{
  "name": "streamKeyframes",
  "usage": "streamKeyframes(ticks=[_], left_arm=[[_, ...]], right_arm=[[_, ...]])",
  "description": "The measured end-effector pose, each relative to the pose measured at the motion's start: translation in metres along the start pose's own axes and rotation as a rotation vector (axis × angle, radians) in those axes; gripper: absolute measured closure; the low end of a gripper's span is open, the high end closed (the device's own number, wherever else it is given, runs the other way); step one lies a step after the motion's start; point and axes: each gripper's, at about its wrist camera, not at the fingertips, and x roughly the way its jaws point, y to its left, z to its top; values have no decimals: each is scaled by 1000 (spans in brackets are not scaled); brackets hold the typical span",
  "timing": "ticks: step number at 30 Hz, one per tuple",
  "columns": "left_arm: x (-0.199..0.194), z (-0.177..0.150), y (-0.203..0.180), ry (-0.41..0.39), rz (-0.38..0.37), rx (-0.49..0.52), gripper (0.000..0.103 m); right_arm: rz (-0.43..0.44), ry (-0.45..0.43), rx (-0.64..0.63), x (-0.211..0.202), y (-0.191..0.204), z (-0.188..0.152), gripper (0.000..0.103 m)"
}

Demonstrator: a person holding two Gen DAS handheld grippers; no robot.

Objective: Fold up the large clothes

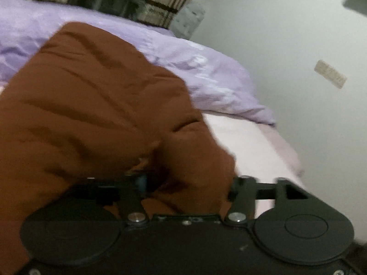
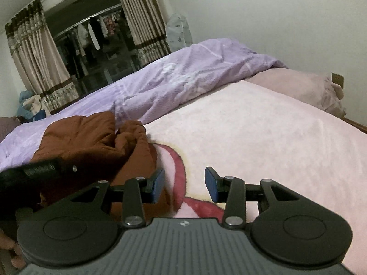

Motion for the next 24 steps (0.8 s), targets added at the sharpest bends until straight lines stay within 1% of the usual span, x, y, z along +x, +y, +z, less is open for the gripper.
streamKeyframes(ticks=[1,2,3,5,6,7,8,10,11,12,13,14,15,16,18,19,21,24], left_arm=[[-2,8,3,13,-32,-24,27],[-8,6,-3,20,-65,-38,26],[-15,13,-2,23,-119,-59,26],[-34,21,-3,15,-193,-87,26],[-45,24,-3,6,-209,-87,26],[-60,27,-3,-13,-206,-75,26],[-75,25,-5,-36,-194,-56,26],[-107,22,-1,-91,-133,-4,26],[-125,17,6,-118,-81,22,26],[-141,12,14,-139,-29,48,26],[-152,6,21,-158,14,66,26],[-164,-2,29,-176,67,86,26],[-174,-12,40,-182,132,107,26],[-178,-20,48,-172,168,113,26],[-179,-37,65,-114,221,106,26],[-175,-42,72,-87,231,90,26],[-161,-52,82,-30,239,65,26],[-140,-60,85,5,255,70,26]], right_arm=[[3,-2,4,-1,1,1,55],[9,-6,7,-6,1,0,54],[14,-13,10,-9,4,1,53],[28,-26,8,-18,5,2,50],[37,-32,8,-22,8,3,49],[46,-34,9,-25,9,4,48],[63,-31,12,-29,11,5,48],[109,-18,32,-34,13,5,43],[145,-6,54,-37,13,6,41],[193,7,92,-39,12,6,37],[229,16,126,-40,11,5,31],[274,28,172,-41,10,4,28],[324,42,216,-40,10,3,23],[371,62,256,-38,10,1,20],[445,123,316,-27,16,-1,19],[456,147,332,-20,20,-2,19],[441,184,335,-7,30,-4,19],[395,226,324,14,44,-5,19]])
